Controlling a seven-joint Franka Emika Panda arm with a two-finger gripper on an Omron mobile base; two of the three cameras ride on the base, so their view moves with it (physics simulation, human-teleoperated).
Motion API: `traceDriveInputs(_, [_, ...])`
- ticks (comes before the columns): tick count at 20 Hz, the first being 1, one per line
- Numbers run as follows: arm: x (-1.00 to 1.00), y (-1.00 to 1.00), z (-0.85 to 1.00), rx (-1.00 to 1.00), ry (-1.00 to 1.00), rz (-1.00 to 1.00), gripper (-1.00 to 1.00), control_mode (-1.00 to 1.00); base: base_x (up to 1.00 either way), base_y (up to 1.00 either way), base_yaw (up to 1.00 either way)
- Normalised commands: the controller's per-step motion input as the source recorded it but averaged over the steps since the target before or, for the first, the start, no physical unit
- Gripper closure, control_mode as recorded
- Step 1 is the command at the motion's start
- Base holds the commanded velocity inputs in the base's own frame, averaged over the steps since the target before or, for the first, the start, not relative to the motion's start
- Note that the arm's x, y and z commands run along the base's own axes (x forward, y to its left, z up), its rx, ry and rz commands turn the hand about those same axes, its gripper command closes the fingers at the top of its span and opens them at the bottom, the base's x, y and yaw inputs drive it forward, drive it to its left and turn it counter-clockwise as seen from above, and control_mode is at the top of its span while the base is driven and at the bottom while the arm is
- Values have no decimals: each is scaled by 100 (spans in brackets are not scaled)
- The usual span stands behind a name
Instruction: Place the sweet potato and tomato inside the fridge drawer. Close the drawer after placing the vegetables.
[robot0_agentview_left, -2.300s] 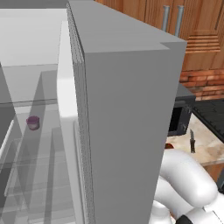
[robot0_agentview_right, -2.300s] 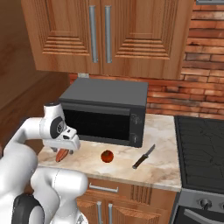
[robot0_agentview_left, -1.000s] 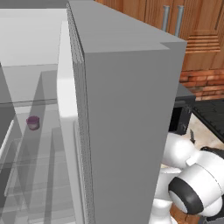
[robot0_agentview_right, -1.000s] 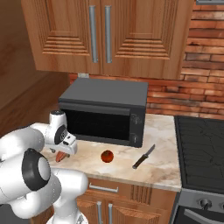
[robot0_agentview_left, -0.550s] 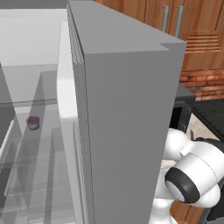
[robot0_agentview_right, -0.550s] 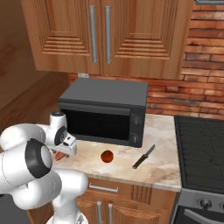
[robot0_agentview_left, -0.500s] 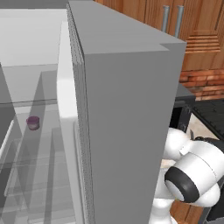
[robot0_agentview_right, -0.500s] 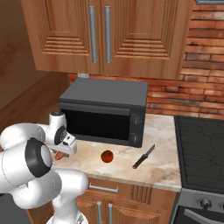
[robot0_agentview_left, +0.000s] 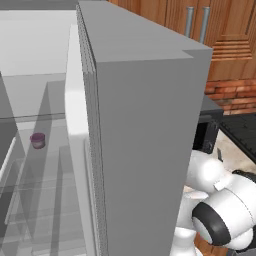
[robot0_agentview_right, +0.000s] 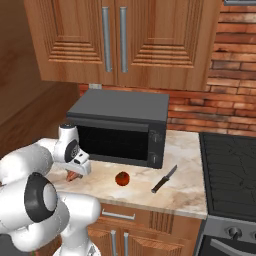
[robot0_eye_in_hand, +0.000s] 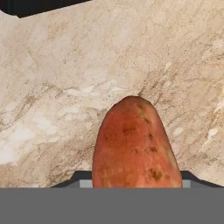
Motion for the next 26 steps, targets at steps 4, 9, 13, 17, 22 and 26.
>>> traceDriveInputs(4, [-70,-90,57,1,-18,-9,100,-100,0,0,0])
traceDriveInputs(9, [-74,-82,75,0,-19,-11,100,-100,0,0,0])
traceDriveInputs(13, [-56,-32,57,0,-9,-12,100,-100,0,0,0])
traceDriveInputs(17, [-9,37,84,-3,-11,-1,100,-100,0,0,0])
traceDriveInputs(22, [0,16,83,-3,-3,0,100,-100,0,0,0])
traceDriveInputs(26, [0,2,26,-1,-1,0,100,-100,0,0,0])
